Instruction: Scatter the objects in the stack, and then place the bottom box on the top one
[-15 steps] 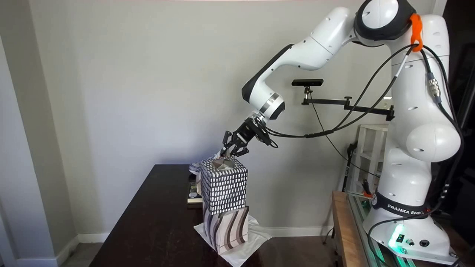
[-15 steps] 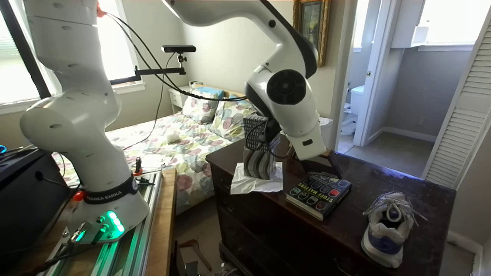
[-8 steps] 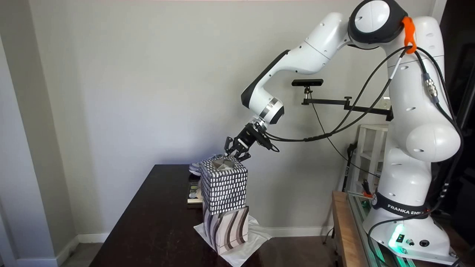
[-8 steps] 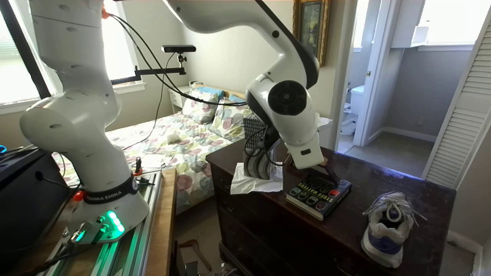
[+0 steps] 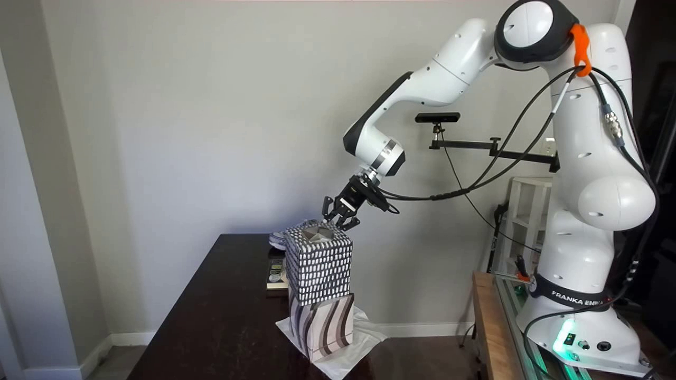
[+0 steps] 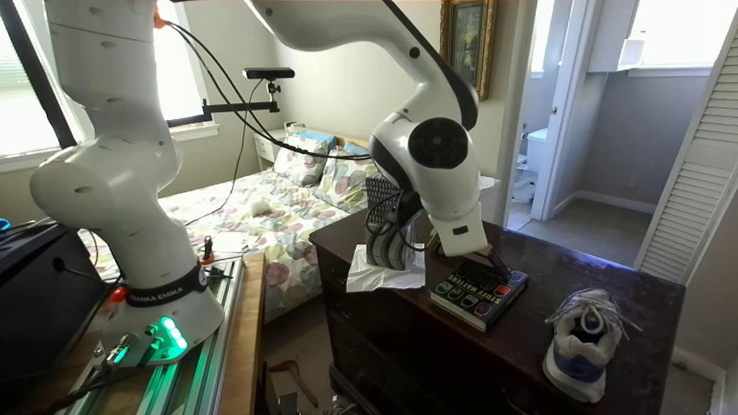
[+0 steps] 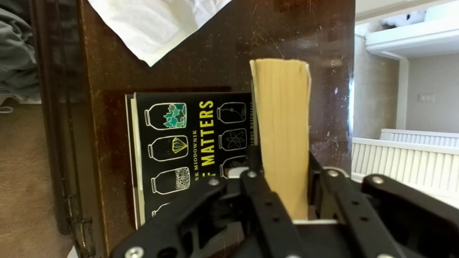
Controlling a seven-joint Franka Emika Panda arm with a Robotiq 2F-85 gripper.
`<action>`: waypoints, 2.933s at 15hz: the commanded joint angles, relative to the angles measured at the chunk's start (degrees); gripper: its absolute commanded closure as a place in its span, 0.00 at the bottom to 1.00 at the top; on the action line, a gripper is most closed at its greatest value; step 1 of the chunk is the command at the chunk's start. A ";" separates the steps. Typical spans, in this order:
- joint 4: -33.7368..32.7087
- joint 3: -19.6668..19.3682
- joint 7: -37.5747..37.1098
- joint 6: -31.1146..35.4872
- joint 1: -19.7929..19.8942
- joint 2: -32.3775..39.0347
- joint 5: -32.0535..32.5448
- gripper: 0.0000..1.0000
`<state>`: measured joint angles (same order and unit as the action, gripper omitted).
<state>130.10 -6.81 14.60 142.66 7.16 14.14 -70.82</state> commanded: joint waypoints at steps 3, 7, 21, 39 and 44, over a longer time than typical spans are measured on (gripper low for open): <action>-0.51 -0.75 -10.39 1.21 -0.58 0.53 9.54 0.93; -0.58 -0.77 -15.40 0.96 -0.40 0.60 14.18 0.93; -3.16 0.01 -17.46 -0.43 0.40 3.29 15.12 0.93; -4.31 -0.73 -22.58 -3.75 0.27 4.02 19.34 0.00; -3.92 -0.15 -19.45 -7.62 0.43 0.74 21.69 0.00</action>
<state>126.16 -7.20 -5.43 138.70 7.24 17.59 -52.45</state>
